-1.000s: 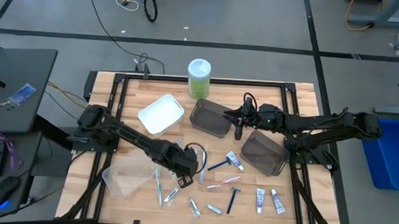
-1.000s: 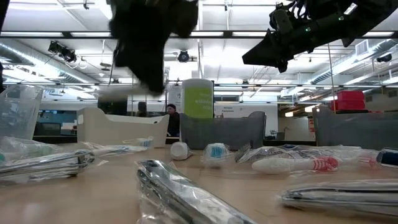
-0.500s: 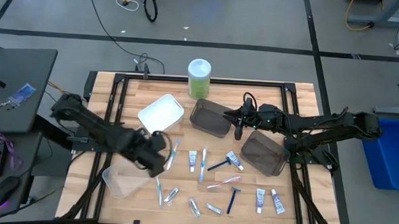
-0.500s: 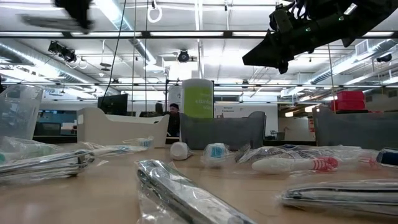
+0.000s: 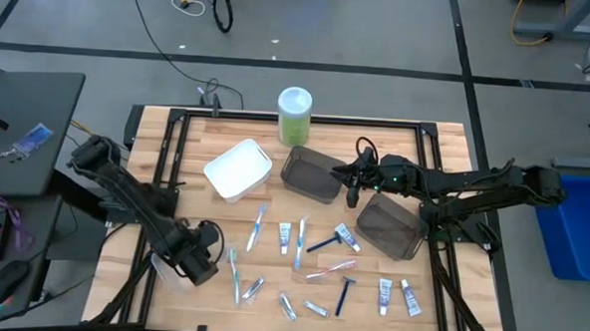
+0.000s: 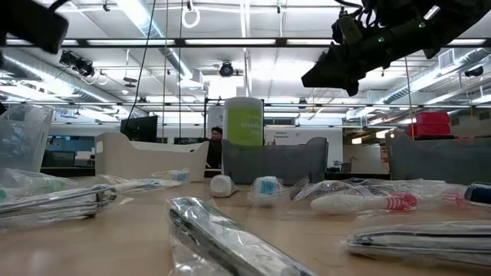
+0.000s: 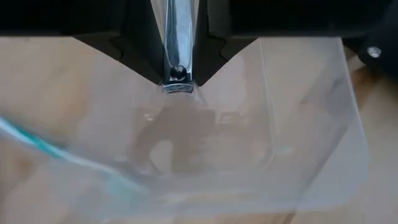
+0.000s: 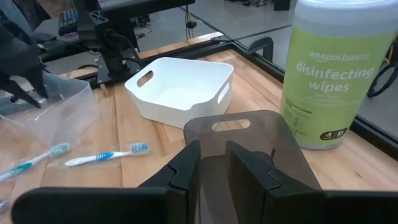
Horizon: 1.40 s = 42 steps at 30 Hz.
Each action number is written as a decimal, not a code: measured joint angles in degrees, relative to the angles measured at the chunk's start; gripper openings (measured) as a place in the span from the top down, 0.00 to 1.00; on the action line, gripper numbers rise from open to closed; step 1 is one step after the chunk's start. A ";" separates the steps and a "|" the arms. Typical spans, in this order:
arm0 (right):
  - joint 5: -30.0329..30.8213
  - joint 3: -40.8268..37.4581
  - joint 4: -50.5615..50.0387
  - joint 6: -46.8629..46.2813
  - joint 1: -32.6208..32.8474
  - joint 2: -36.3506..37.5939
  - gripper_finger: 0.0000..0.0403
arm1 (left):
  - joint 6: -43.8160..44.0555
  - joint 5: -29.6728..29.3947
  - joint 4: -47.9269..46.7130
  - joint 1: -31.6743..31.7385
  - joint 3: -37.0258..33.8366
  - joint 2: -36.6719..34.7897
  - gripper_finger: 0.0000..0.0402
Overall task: Pick & Place Travel size toiletries
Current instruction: Put the left nail cutter into the transparent bin, then put the toothpaste into the white bin
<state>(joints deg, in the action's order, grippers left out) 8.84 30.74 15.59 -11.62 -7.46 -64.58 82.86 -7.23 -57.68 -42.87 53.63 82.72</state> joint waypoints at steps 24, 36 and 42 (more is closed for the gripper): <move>0.07 0.00 0.07 0.04 0.00 -0.02 0.80 | 1.82 -0.69 9.67 2.18 -8.88 -0.02 0.77; 0.07 0.00 0.07 0.02 0.00 0.00 0.80 | -9.64 0.97 10.77 5.60 -8.86 -0.02 0.65; 0.07 0.00 0.07 0.03 -0.01 0.00 0.80 | -14.31 1.83 10.52 7.25 -8.46 -0.02 0.60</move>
<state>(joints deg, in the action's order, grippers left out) 8.91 30.74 15.66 -11.59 -7.47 -64.58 68.55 -5.40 -47.16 -35.62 45.18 82.70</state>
